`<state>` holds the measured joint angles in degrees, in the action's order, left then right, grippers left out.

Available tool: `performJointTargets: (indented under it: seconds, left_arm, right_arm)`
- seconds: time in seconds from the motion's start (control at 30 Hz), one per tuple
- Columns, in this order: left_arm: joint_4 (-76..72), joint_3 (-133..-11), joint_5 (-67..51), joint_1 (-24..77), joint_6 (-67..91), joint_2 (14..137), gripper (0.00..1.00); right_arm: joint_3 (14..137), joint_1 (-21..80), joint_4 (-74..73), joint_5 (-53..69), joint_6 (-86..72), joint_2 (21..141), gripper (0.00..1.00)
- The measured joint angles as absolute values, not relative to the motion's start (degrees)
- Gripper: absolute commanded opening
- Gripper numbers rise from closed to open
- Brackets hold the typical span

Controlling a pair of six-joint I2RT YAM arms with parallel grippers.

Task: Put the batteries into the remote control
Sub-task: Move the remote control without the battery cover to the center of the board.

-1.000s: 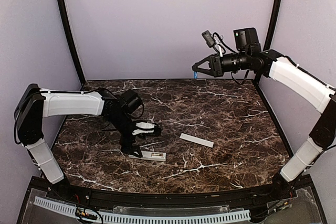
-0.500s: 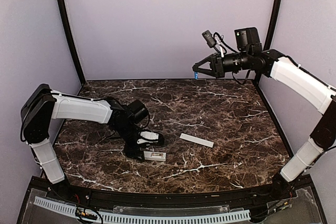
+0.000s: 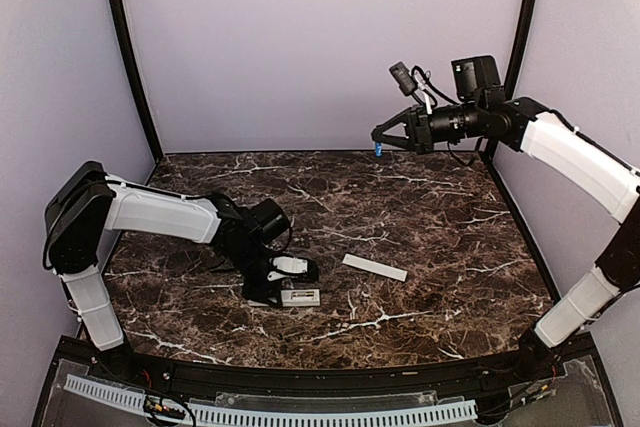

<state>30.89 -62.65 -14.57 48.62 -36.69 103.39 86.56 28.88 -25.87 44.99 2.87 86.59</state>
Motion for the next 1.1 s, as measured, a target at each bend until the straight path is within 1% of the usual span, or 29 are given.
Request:
performJointTargets:
  seconds: [0.1, 0.33, 0.5, 0.63, 0.7, 0.73, 0.77, 0.8, 0.83, 0.9, 1.1]
  left_arm:
    - [30.61, -63.07, -14.74, 49.67, -35.46, 103.77, 0.10]
    - [29.47, -69.34, -15.66, 52.75, -34.24, 107.70, 0.10]
    - [28.03, -74.00, -15.64, 54.33, -34.33, 112.36, 0.16]
    - [27.97, -75.20, -15.64, 54.74, -35.11, 113.27, 0.21]
    - [28.16, -75.53, -15.59, 55.02, -35.40, 113.58, 0.31]
    - [28.34, -75.72, -15.44, 55.13, -35.46, 113.69, 0.42]
    - [28.38, -75.81, -15.16, 55.24, -35.51, 113.75, 0.48]
    - [28.38, -75.88, -14.94, 55.35, -35.68, 113.80, 0.59]
    - [28.51, -75.96, -14.68, 55.57, -35.24, 114.06, 0.66]
    - [28.56, -76.18, -14.15, 55.88, -35.22, 114.15, 0.72]
    - [28.91, -76.34, -12.99, 56.16, -35.29, 114.13, 0.76]
  right_arm:
    - [86.00, 28.67, -25.85, 44.99, 3.01, 85.60, 0.00]
    - [84.29, 28.42, -25.80, 44.93, 3.33, 83.96, 0.00]
    - [83.13, 28.32, -25.78, 44.58, 3.95, 83.29, 0.00]
    - [81.97, 28.23, -25.82, 43.81, 4.29, 82.50, 0.00]
    - [81.60, 28.18, -25.80, 43.64, 4.45, 82.43, 0.00]
    - [81.49, 28.16, -25.80, 43.57, 4.47, 82.43, 0.00]
    - [81.43, 28.12, -25.82, 43.53, 4.49, 82.43, 0.00]
    - [81.41, 28.10, -25.82, 43.51, 4.49, 82.43, 0.00]
    - [81.41, 28.08, -25.80, 43.51, 4.49, 82.43, 0.00]
    - [81.41, 28.08, -25.80, 43.51, 4.49, 82.48, 0.00]
    - [81.38, 28.08, -25.82, 43.48, 4.89, 82.72, 0.00]
